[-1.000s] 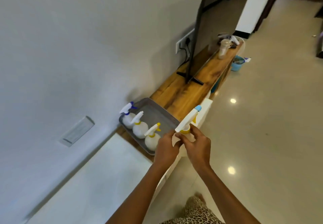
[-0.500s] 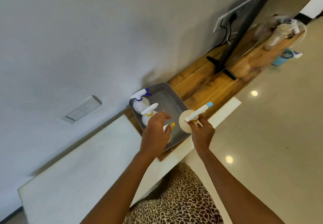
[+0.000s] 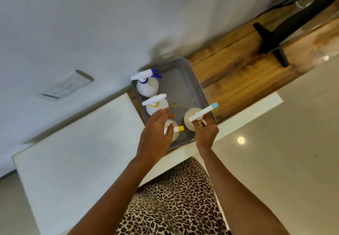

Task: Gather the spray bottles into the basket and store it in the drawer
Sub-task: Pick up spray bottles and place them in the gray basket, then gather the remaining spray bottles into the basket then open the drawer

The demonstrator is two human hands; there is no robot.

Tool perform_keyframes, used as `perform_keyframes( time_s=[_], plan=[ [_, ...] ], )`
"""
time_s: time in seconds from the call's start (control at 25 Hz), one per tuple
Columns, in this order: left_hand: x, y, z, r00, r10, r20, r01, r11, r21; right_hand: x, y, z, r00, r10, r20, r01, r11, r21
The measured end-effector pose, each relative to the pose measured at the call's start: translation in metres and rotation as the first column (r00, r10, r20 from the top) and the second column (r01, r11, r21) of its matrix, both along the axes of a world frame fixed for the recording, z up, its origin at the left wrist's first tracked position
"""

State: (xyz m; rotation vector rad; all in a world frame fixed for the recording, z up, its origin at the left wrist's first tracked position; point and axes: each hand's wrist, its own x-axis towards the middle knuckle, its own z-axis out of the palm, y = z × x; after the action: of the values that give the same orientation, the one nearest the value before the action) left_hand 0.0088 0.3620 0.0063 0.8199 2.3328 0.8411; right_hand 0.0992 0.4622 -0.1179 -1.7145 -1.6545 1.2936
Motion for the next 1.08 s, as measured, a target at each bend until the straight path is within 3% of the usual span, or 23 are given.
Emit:
perform_keyframes(
  time_s=[0.64,0.92,1.08],
  plan=[
    [0.012,-0.017,0.01,0.99,0.127,-0.064,-0.129,0.991,-0.022,0.037,-0.016,0.019,0.981,0.174,0.086,-0.17,0.984,-0.05],
    [0.021,-0.121,0.038,0.957,0.261,-0.123,-0.247,0.962,0.114,0.03,-0.077,0.079,0.989,0.127,-0.071,-0.117,0.984,0.134],
    [0.039,-0.231,0.052,0.901,0.386,-0.196,-0.367,0.921,0.128,0.004,-0.159,0.126,0.936,0.264,-0.232,-0.219,0.955,0.202]
  ],
)
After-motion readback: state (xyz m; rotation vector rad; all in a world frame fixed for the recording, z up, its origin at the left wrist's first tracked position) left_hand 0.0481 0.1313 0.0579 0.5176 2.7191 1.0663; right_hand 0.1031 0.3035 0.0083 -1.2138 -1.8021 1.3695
